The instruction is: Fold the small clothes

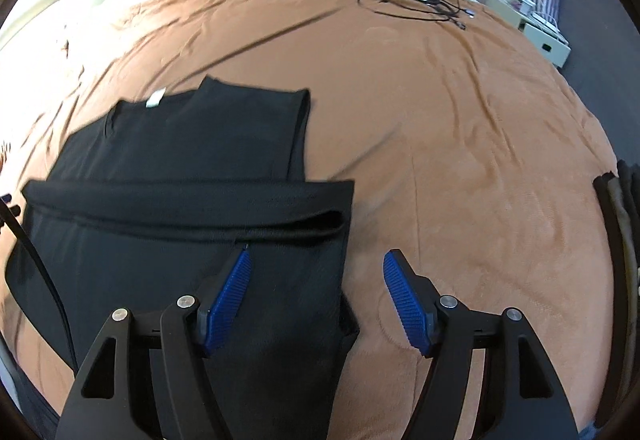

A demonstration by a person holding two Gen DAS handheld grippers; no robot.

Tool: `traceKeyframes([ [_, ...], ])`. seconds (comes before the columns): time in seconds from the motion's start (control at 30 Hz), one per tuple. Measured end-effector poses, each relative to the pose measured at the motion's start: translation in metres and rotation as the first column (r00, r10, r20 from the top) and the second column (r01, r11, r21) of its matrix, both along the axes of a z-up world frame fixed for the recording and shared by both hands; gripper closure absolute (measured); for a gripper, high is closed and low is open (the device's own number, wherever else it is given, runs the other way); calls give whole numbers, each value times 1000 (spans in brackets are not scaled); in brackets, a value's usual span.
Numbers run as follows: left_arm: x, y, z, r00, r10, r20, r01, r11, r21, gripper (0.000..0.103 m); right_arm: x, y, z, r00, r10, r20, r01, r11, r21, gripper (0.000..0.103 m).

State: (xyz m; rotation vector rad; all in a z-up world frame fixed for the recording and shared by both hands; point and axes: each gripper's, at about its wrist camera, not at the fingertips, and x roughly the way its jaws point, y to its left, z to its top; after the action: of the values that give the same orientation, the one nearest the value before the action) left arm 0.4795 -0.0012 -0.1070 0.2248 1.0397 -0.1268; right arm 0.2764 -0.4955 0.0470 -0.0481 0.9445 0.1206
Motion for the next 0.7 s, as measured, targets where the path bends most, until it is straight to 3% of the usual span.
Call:
traceKeyframes([
  [0.27, 13, -12, -29, 997, -23, -72, 31, 994, 109, 26, 26, 10, -22, 997, -30, -74, 20, 990, -138, 36],
  [0.7, 81, 1, -38, 997, 23, -68, -20, 999, 47, 26, 83, 1, -32, 998, -21, -54, 17, 997, -73, 36],
])
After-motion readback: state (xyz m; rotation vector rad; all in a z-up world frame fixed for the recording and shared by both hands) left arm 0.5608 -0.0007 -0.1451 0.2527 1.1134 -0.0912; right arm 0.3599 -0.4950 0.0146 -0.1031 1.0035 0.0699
